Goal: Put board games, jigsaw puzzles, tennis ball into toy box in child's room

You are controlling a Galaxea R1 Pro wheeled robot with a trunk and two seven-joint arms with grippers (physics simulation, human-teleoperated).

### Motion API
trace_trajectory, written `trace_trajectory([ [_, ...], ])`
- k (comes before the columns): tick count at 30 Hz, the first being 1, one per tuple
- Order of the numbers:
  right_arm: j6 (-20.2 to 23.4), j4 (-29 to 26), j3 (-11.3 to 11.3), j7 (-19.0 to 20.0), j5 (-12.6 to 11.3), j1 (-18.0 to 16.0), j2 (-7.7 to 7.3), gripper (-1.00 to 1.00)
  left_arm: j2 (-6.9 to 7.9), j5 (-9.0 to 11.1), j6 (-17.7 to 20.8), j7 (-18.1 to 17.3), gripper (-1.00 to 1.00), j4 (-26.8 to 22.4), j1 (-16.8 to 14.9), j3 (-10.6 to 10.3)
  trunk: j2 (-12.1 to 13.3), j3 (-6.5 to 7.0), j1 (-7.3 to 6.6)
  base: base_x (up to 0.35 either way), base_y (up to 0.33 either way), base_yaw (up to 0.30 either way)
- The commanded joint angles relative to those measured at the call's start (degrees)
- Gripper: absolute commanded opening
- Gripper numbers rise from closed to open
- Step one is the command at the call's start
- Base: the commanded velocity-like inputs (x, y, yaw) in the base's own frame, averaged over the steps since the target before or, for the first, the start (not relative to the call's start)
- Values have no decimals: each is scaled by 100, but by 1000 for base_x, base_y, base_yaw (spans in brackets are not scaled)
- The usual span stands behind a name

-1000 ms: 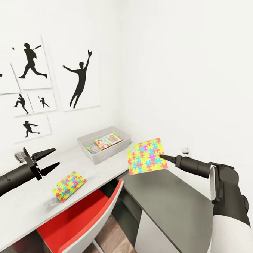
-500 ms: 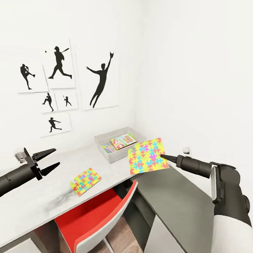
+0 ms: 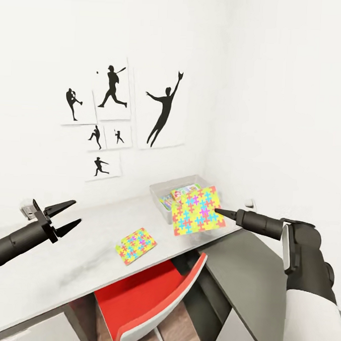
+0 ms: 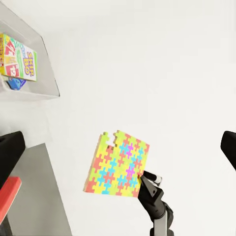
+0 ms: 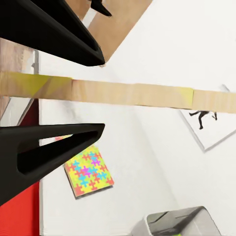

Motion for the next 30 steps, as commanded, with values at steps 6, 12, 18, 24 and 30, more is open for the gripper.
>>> trace_trajectory([
  [6, 45, -7, -12, 55, 51, -7, -34, -100, -2, 17, 24, 29, 100, 1, -10, 12, -14, -13, 4, 7, 0, 298],
  [12, 45, -13, -6, 55, 52, -7, -22, -100, -8, 15, -1, 29, 100, 8, -5, 17, -14, -13, 4, 79, 0, 298],
  [18, 45, -16, -6, 55, 57, -7, -14, -100, -10, 15, -15, 47, 100, 34, -1, 21, -14, -13, 4, 302, 0, 298],
  [24, 45, -16, -6, 55, 58, -7, -13, -100, -6, 15, -17, 57, 100, 61, -1, 14, -14, -13, 4, 193, 0, 298],
  [30, 45, -16, -6, 55, 58, -7, -14, -100, -4, 15, -14, 55, 100, 63, -1, 13, -14, -13, 4, 26, 0, 298],
])
